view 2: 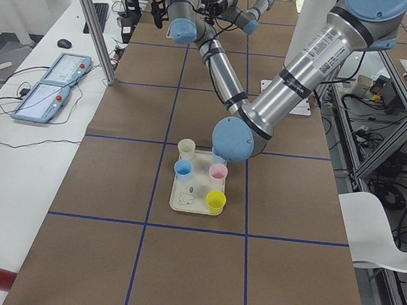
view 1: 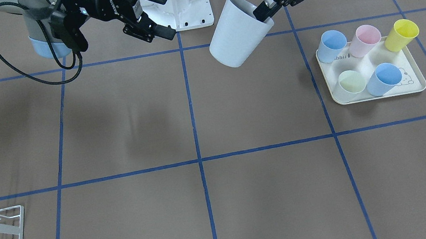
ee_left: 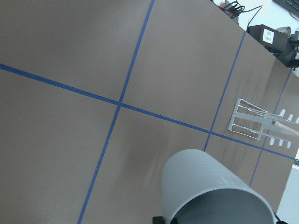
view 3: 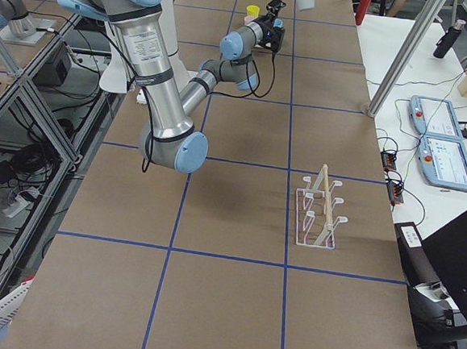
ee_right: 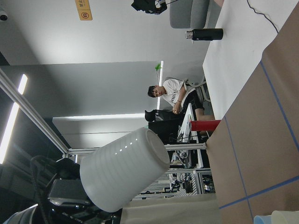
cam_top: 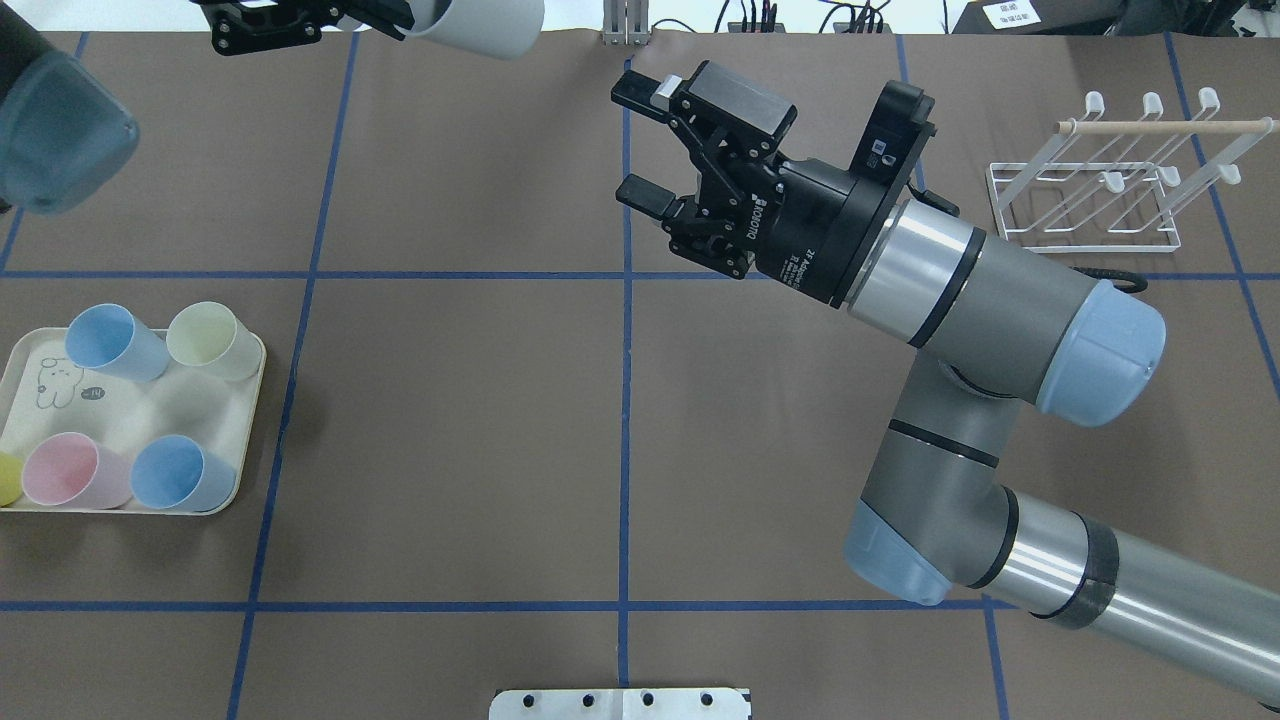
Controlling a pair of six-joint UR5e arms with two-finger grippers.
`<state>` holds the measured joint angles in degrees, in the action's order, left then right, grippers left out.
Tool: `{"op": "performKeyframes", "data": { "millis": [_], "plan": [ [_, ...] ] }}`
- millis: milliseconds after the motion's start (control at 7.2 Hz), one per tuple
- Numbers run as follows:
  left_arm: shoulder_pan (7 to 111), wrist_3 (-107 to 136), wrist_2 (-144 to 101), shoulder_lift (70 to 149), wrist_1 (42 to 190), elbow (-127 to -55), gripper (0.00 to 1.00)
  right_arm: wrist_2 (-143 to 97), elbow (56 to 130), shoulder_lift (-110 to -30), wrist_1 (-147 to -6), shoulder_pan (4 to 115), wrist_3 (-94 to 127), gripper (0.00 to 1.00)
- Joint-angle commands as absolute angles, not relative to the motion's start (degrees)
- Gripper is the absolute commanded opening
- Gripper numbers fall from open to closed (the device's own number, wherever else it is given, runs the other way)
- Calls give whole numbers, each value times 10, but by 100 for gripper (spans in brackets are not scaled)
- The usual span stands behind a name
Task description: Transfer IKEA cup to right arm and place on rack
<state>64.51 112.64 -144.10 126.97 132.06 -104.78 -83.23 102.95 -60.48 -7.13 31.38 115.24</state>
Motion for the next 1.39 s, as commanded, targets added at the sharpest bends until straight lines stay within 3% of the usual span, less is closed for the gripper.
{"op": "performKeyframes", "data": {
  "millis": [0, 555, 1249],
  "plan": [
    [642, 1355, -1419, 1245, 1562, -993, 0, -831, 1030, -604, -47, 314, 1178, 98],
    [598, 1622, -1379, 1244, 1786, -978, 0, -834, 1029, -584, -23, 309, 1197, 99],
    [560, 1752, -1304, 1239, 1898, -976, 0, -844, 1030, -563, -11, 304, 1196, 99]
  ]
}}
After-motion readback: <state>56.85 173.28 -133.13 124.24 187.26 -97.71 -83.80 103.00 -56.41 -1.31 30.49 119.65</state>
